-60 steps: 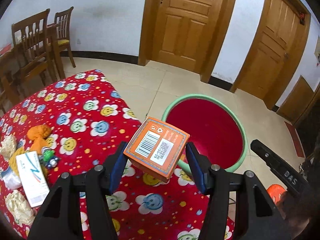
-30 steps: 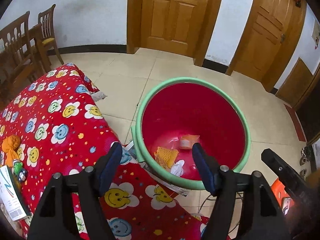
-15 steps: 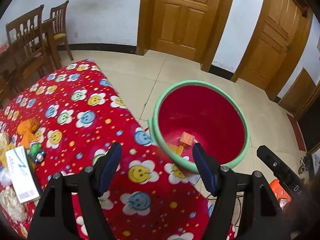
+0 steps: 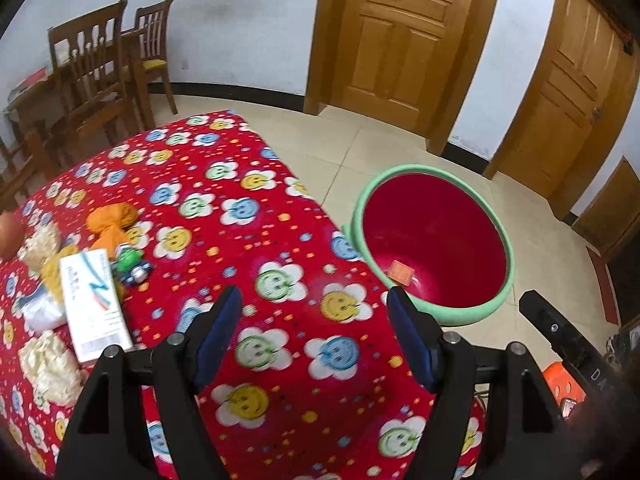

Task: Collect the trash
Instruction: 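Move both tools back toward the table, then lower the left tool onto the crumpled white paper and close it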

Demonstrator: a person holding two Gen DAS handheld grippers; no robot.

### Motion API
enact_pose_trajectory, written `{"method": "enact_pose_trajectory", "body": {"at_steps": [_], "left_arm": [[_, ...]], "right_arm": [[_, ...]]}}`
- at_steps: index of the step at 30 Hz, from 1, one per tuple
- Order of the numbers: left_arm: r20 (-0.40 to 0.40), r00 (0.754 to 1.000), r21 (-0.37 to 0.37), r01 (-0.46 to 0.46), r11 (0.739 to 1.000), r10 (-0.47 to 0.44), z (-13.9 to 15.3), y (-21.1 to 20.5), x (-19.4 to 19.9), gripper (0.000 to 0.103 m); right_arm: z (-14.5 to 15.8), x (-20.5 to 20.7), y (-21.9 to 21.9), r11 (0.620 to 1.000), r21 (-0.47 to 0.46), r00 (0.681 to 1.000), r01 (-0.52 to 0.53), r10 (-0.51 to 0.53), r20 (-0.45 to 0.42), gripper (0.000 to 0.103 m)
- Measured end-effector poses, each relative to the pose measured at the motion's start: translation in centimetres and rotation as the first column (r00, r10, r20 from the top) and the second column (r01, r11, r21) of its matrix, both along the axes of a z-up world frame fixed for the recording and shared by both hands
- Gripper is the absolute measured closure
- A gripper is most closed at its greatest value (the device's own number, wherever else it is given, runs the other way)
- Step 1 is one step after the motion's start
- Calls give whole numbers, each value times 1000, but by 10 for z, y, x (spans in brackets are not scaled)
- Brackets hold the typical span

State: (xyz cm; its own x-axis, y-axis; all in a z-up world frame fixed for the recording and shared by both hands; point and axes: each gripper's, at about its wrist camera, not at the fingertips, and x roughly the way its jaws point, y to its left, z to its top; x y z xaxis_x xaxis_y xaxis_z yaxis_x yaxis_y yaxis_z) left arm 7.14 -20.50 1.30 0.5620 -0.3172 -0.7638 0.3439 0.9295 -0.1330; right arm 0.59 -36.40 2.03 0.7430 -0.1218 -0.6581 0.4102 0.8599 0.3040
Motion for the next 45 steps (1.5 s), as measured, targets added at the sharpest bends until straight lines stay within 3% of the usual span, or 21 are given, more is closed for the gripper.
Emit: {"method": "enact_pose_trajectory", "body": {"at_steps": [19,35,45], "left_arm": [[29,977,57,-214,975,213,8,98,-20,28],[12,900,55,-435,899,435,-4,191,-20,28],[-42,870,54,-489,871,491,-29,214,-11,28]], "right_arm": [[-4,5,53,992,-9,992,-128,128,-13,50],[-12,17,84,980,-9,979,-199,198,-42,50],[-17,22,95,976,-15,974,-218,217,-68,49]]}}
